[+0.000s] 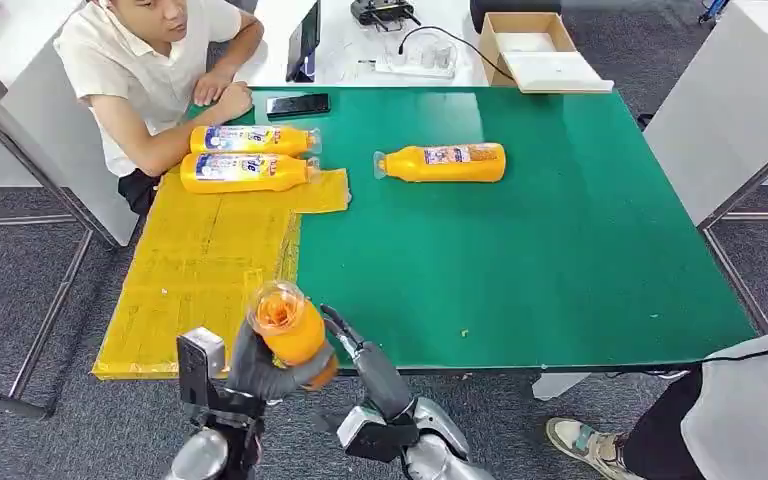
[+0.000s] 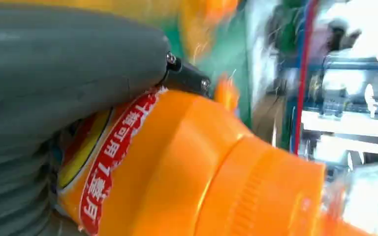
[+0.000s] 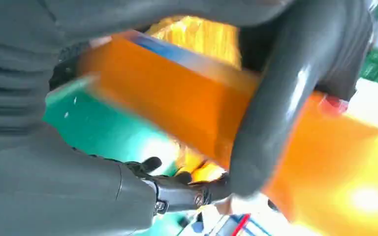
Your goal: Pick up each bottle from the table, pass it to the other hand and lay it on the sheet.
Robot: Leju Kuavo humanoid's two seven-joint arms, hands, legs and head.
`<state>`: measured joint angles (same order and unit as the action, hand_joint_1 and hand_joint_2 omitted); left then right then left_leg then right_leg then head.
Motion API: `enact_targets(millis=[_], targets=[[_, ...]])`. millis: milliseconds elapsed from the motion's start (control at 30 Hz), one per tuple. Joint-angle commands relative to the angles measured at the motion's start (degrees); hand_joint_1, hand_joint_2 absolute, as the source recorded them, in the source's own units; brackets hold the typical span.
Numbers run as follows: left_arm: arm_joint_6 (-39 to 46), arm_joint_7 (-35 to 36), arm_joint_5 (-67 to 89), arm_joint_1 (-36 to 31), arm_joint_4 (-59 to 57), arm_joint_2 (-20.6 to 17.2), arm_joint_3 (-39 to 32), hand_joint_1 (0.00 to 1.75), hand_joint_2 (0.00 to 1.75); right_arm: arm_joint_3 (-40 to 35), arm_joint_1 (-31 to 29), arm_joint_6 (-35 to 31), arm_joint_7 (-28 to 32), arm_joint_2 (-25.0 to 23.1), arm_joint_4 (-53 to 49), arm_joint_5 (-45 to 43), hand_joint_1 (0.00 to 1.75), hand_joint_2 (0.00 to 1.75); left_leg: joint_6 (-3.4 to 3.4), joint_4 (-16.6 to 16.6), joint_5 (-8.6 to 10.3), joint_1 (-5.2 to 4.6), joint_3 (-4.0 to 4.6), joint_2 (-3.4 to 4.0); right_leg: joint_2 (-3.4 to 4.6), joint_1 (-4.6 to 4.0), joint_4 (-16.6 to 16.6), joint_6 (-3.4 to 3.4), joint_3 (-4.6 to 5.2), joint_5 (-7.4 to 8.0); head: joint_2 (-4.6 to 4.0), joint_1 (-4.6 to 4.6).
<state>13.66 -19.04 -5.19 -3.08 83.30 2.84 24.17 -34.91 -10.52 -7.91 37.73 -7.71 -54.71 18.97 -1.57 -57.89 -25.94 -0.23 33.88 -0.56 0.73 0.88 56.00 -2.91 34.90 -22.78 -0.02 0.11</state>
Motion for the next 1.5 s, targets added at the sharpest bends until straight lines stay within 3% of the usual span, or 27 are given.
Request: enact_targets(millis=[33,133,600,633,667,733,767,900,1033,1067,1100,1367,1500], targets=[[2.3,3.2,25.5,-4.5,4.3,-11.0,-8.7,1.75,1.75,6.3,3.9,-1.5,1.3,1.8,-6.9,1.0,0.00,0.00,0.15,0.0,-0.05,0.08,-0.19,-0.05,-0.14,-0.10,0.1,0.16,-0.20,-0.10,0.02,-0.02],[1.4,4.7,30.6,-5.9,5.9,-12.0,-11.3,1.75,1.75,9.6,5.8,-1.9,1.4,1.4,-10.1,1.0,0.00,0.00,0.13,0.0,-0.04,0.16,-0.08,-0.05,-0.11,-0.14,0.1,0.12,-0.10,-0.08,0.02,0.04],[1.2,4.8,30.9,-5.7,5.9,-11.4,-10.9,1.75,1.75,9.7,5.7,-1.7,1.3,1.2,-9.8,1.1,0.00,0.00,0.13,0.0,-0.05,0.12,-0.20,-0.02,-0.10,-0.11,0.0,0.13,-0.21,-0.09,0.02,0.02],[1.4,4.6,32.1,-6.1,5.9,-12.1,-10.5,1.68,1.75,10.7,5.9,-2.5,1.4,0.7,-9.8,0.7,0.00,0.00,0.15,0.0,-0.07,0.13,-0.24,-0.03,-0.14,-0.12,0.1,0.15,-0.25,-0.13,0.00,0.02],[1.2,5.3,33.9,-7.2,6.1,-13.5,-10.2,1.45,1.75,11.9,6.1,-2.9,1.4,0.2,-10.1,-0.2,0.00,0.00,0.19,0.0,-0.11,0.17,-0.33,-0.03,-0.17,-0.16,0.1,0.20,-0.34,-0.17,0.02,0.02],[-0.5,7.6,36.3,-9.8,5.0,-15.3,-9.7,1.59,1.75,12.9,6.1,-2.8,1.0,-0.2,-10.0,-0.5,0.00,0.00,0.15,0.0,-0.05,0.15,-0.16,-0.08,-0.18,-0.15,0.1,0.16,-0.19,-0.11,0.02,0.02],[-3.5,9.2,37.2,-12.4,2.7,-16.0,-8.5,1.75,1.75,13.1,5.9,-2.4,0.9,-0.4,-9.5,-0.6,0.00,0.00,0.17,-0.1,-0.05,0.18,-0.14,-0.13,-0.23,-0.18,0.1,0.17,-0.18,-0.12,0.02,0.02],[-10.2,13.1,47.4,-23.8,-14.4,-14.5,-0.8,1.75,1.75,11.9,4.0,-0.5,0.9,-1.6,-6.5,-0.8,0.00,0.00,0.16,0.0,0.08,0.17,-0.15,-0.40,-0.50,-0.17,0.1,0.17,-0.24,-0.10,0.02,0.02],[-14.4,15.8,53.6,-34.3,-36.5,-9.1,5.8,1.75,1.75,11.0,2.2,0.3,1.0,-2.5,-3.4,-1.5,0.00,0.00,0.21,0.1,0.25,0.15,-0.25,-0.58,-0.65,-0.15,0.0,0.16,-0.41,-0.04,0.02,0.02],[-11.2,17.2,53.8,-36.7,-43.1,-6.8,4.9,1.57,1.75,10.9,1.8,0.3,1.1,-3.0,-2.1,-1.9,0.00,0.00,0.16,0.1,0.26,0.11,-0.21,-0.57,-0.62,-0.10,0.0,0.12,-0.37,-0.02,0.02,0.02],[-9.3,17.6,54.6,-37.4,-45.1,-6.3,5.0,1.75,1.75,11.0,1.8,0.1,1.1,-3.1,-1.8,-2.0,0.00,0.00,0.17,0.1,0.25,0.11,-0.19,-0.43,-0.46,-0.11,0.0,0.10,-0.29,0.01,0.02,0.02],[-3.4,22.3,57.9,-40.5,-55.5,-5.9,2.5,1.75,1.75,11.4,1.7,-0.3,1.3,-3.6,1.3,-3.5,0.00,0.00,0.21,0.1,0.12,0.14,-0.39,-0.07,-0.19,-0.13,0.0,0.15,-0.43,-0.04,0.00,0.02],[-7.2,20.5,55.3,-40.2,-56.0,-4.6,-0.6,1.75,1.75,11.3,1.4,0.2,1.3,-3.8,2.4,-3.7,0.00,0.00,0.24,0.0,0.09,0.17,-0.30,-0.06,-0.18,-0.17,0.0,0.15,-0.35,-0.05,0.02,0.02]])
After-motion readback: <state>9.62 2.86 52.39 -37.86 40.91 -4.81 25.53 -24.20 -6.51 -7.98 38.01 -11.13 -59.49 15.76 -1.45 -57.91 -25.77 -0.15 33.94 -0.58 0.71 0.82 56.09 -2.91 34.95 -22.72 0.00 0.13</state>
